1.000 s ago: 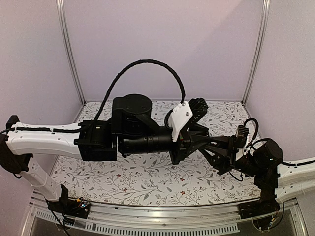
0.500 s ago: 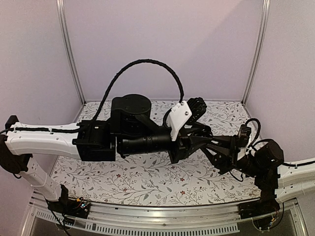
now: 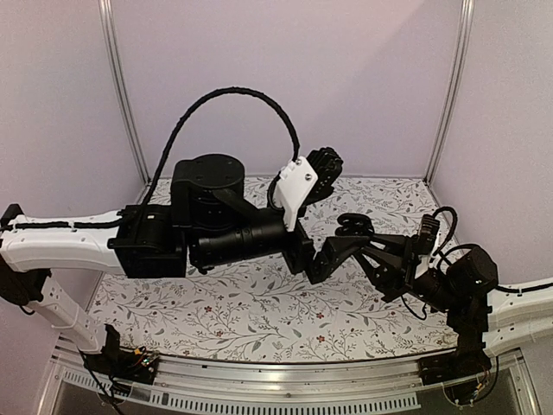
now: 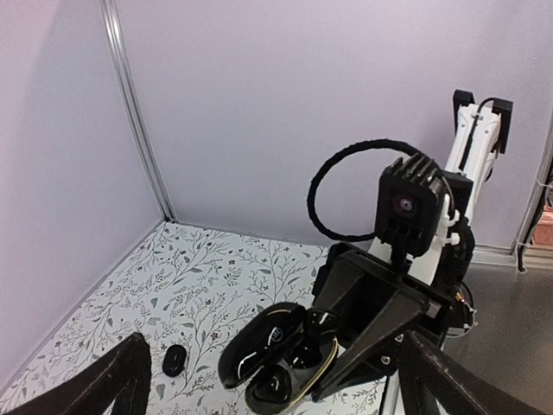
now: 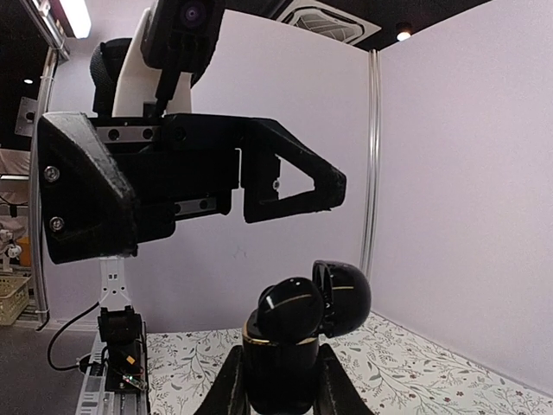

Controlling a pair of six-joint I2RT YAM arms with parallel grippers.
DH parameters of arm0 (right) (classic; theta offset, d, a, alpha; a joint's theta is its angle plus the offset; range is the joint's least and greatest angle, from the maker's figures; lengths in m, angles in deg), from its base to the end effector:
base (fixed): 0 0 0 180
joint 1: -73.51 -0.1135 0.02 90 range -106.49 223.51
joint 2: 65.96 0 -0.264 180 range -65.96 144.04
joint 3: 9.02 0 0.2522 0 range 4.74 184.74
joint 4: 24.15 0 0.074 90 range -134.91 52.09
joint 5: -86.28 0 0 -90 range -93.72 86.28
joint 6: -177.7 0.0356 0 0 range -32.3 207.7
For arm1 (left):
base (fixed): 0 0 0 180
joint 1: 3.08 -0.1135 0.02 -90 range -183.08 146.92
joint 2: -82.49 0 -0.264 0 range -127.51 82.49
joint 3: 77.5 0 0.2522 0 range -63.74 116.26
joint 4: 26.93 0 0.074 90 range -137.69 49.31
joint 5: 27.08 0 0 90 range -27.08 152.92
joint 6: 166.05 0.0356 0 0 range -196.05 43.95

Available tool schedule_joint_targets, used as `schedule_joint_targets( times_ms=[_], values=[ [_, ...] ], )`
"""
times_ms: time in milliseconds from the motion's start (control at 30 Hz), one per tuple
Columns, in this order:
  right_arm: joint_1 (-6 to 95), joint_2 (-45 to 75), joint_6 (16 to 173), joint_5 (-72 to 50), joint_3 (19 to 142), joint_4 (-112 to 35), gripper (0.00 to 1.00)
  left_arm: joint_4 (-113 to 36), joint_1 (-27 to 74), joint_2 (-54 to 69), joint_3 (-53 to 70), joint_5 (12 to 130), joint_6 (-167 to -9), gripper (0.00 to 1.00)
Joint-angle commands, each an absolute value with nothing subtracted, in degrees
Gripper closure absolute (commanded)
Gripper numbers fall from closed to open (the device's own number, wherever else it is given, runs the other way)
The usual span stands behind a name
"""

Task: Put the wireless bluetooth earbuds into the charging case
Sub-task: Adjust the right earbud in the right side groove of the charging case.

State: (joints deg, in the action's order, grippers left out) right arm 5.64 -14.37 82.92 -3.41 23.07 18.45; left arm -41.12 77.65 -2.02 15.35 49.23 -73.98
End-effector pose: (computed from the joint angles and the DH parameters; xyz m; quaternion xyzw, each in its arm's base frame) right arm 0.0735 0.1801 0.2792 -0.3247 0.4454 0.4352 0.7118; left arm 0.0651 -0.3463 0.4018 0.4275 0.6056 -0.3532 0.5707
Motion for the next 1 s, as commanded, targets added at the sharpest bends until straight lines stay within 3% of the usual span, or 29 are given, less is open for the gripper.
schedule_joint_targets(
  times_ms=[0, 233, 567, 967],
  values=[
    [5.2, -13.9, 81.6, -1.7, 25.2, 15.8, 1.00, -47.6, 77.9, -5.8, 21.2, 43.7, -75.2, 0.00],
    [5.2, -13.7, 80.9, 0.2, 26.0, 13.8, 1.00, -53.6, 77.9, -9.9, 26.9, 45.4, -75.9, 0.00],
    [5.2, -12.7, 79.4, 5.8, 26.9, 12.2, 1.00, -63.4, 77.1, -17.2, 38.1, 37.0, -82.9, 0.00],
    [5.2, -14.4, 79.3, 6.4, 26.4, 11.8, 1.00, -67.6, 73.7, -16.9, 38.3, 38.6, -87.4, 0.00]
  ],
)
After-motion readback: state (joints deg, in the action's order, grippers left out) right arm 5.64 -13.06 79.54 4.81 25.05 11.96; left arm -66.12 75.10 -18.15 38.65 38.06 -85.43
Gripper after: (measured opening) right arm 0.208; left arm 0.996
